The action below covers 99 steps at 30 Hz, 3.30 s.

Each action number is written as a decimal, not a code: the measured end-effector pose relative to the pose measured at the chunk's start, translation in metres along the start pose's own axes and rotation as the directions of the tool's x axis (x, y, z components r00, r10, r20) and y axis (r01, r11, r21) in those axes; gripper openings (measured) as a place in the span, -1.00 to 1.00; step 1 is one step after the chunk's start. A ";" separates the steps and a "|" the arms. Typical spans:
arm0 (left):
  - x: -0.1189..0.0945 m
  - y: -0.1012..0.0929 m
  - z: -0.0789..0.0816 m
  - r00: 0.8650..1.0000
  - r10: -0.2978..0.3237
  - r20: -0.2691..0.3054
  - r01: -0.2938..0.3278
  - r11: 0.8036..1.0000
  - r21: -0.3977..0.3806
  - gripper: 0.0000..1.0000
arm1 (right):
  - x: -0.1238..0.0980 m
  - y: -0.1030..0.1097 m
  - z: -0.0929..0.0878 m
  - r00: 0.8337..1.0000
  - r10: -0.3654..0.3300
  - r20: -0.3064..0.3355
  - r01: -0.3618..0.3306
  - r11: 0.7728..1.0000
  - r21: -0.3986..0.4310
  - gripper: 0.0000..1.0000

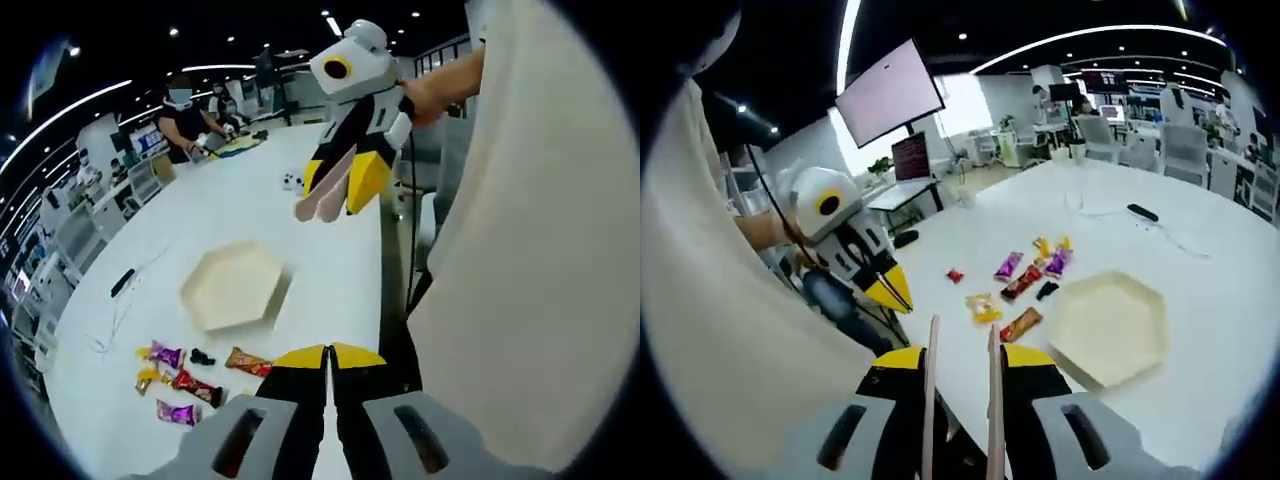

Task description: Place the target food into the container with the food tongs after gripping and lifting it, then release it inside without dropping or visibly crushing the food.

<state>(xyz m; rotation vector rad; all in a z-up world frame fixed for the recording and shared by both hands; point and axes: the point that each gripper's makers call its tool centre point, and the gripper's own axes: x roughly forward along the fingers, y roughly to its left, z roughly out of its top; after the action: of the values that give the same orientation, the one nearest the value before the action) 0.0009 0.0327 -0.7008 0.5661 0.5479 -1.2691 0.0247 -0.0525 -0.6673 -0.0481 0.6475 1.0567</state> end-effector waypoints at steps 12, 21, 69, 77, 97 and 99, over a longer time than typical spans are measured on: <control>-0.026 0.007 -0.025 0.996 0.088 0.020 -0.085 0.990 -0.115 -1.00 | 0.033 -0.013 -0.008 0.994 -0.070 -0.083 0.070 0.998 -0.006 -0.47; -0.049 0.032 -0.047 0.974 0.228 0.019 -0.217 0.946 -0.242 -0.95 | 0.054 -0.013 -0.012 0.988 -0.080 -0.129 0.073 0.996 -0.054 -0.47; -0.064 0.028 -0.074 0.958 0.275 0.085 -0.233 0.913 -0.335 -0.54 | 0.096 0.004 -0.007 0.965 -0.197 -0.174 0.200 0.980 0.000 -0.42; -0.064 0.028 -0.080 0.959 0.274 0.069 -0.235 0.909 -0.344 -0.54 | 0.097 0.005 -0.008 0.968 -0.186 -0.166 0.197 0.979 0.050 -0.41; -0.065 0.030 -0.082 0.957 0.280 0.073 -0.238 0.905 -0.352 -0.48 | 0.102 0.006 -0.007 0.970 -0.179 -0.162 0.189 0.981 0.048 -0.41; -0.066 0.030 -0.082 0.957 0.281 0.072 -0.239 0.905 -0.353 -0.48 | 0.103 0.006 -0.007 0.970 -0.180 -0.166 0.190 0.981 0.048 -0.41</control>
<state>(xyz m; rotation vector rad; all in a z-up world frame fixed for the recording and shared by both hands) 0.0108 0.1405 -0.7157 0.2571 0.5546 -0.9196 0.0498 0.0297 -0.7246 -0.1373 0.8066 0.8570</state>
